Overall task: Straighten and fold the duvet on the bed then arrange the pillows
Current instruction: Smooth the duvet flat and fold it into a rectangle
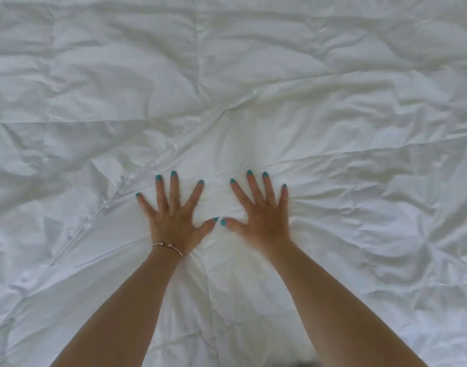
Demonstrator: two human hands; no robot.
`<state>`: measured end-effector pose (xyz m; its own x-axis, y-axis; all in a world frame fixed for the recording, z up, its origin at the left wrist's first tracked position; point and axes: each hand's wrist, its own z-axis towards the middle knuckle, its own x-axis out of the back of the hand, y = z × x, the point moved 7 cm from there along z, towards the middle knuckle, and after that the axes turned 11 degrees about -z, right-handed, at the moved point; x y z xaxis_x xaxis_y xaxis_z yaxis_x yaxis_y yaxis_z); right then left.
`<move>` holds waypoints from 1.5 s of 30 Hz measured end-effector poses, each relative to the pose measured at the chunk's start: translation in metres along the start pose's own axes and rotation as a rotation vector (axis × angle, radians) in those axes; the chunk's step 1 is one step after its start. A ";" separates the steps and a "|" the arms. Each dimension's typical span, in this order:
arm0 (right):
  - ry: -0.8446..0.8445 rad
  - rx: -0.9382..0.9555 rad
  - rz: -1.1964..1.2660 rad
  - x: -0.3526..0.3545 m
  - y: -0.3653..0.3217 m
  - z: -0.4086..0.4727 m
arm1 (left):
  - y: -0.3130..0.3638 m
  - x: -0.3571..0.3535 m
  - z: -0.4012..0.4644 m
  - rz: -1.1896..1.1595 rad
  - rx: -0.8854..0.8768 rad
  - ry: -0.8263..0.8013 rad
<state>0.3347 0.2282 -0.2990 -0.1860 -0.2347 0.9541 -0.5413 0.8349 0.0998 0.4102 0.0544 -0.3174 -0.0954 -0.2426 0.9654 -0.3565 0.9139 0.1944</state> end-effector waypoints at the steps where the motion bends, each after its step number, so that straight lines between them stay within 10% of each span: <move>1: 0.035 -0.004 0.004 -0.008 0.001 0.004 | -0.001 -0.005 0.004 -0.006 -0.018 0.026; 19: 0.261 0.028 -0.007 -0.055 -0.002 0.023 | -0.007 -0.021 0.017 -0.074 -0.058 0.247; 38: -0.122 -0.150 -0.177 -0.022 -0.006 0.012 | -0.018 0.003 -0.001 -0.246 -0.170 -0.209; 45: 0.095 -0.129 0.309 0.088 -0.110 0.022 | -0.151 0.093 -0.098 -0.183 -0.047 0.246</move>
<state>0.3596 0.1047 -0.2326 -0.2441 0.0817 0.9663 -0.3622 0.9167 -0.1690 0.5466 -0.0744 -0.2403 0.1964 -0.3232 0.9257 -0.3033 0.8778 0.3708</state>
